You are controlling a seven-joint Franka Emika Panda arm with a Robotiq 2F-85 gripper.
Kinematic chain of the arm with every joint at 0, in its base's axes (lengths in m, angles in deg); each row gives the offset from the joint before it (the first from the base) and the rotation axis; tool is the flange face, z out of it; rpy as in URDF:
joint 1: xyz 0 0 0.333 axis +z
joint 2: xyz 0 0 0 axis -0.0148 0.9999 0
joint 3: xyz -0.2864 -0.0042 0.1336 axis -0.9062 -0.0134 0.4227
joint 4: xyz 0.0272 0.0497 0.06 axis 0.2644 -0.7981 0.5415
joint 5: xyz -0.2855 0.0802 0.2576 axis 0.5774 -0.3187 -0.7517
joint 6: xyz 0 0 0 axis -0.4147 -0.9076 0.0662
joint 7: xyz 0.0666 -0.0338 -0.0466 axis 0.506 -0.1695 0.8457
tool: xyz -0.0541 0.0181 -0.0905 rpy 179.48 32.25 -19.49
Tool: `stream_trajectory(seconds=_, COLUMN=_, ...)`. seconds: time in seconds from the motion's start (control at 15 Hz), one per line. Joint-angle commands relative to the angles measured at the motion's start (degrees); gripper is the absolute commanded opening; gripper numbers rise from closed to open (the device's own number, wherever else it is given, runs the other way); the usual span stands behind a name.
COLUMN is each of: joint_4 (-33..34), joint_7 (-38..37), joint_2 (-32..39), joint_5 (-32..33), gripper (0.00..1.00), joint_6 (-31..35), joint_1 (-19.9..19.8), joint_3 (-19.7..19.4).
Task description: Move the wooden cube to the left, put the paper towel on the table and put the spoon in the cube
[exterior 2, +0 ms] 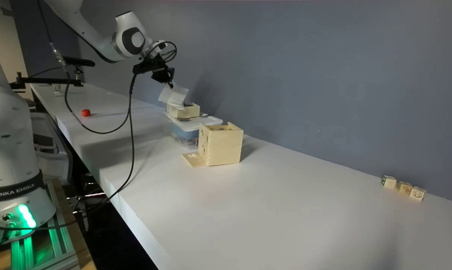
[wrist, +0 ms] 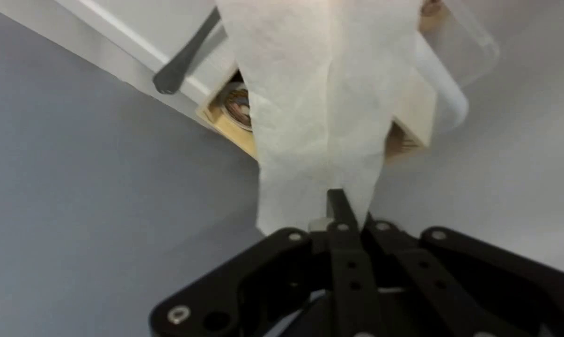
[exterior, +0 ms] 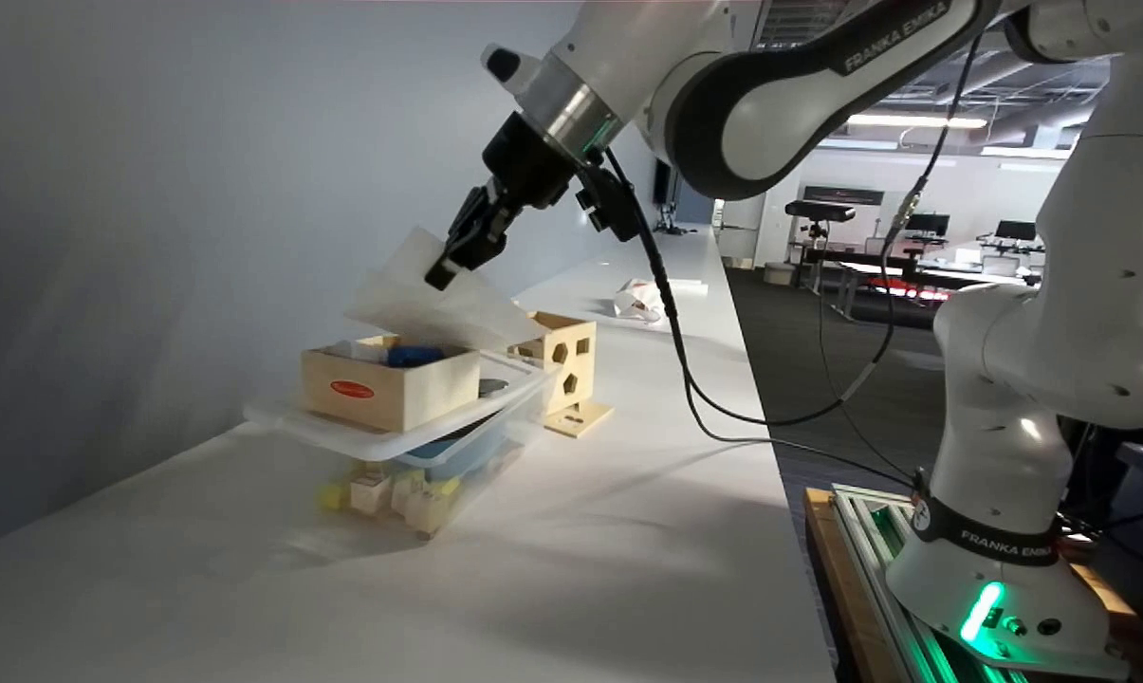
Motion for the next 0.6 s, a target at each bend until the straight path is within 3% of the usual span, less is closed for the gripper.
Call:
stream_trajectory(seconds=0.0, joint_4=-4.9, joint_7=13.7, joint_2=-6.5, joint_5=-10.8, gripper=0.00, joint_6=1.3, joint_1=8.2, joint_3=-2.4)
stream_trajectory(seconds=0.27, joint_4=-3.9, joint_7=29.8, joint_2=-6.7, joint_5=-23.9, gripper=0.00, joint_6=1.0, joint_1=20.5, joint_3=-8.3)
stream_trajectory(seconds=0.53, joint_4=-1.6, joint_7=46.3, joint_2=-4.7, joint_5=-37.2, gripper=0.00, joint_6=-2.2, joint_1=36.8, joint_3=-20.6)
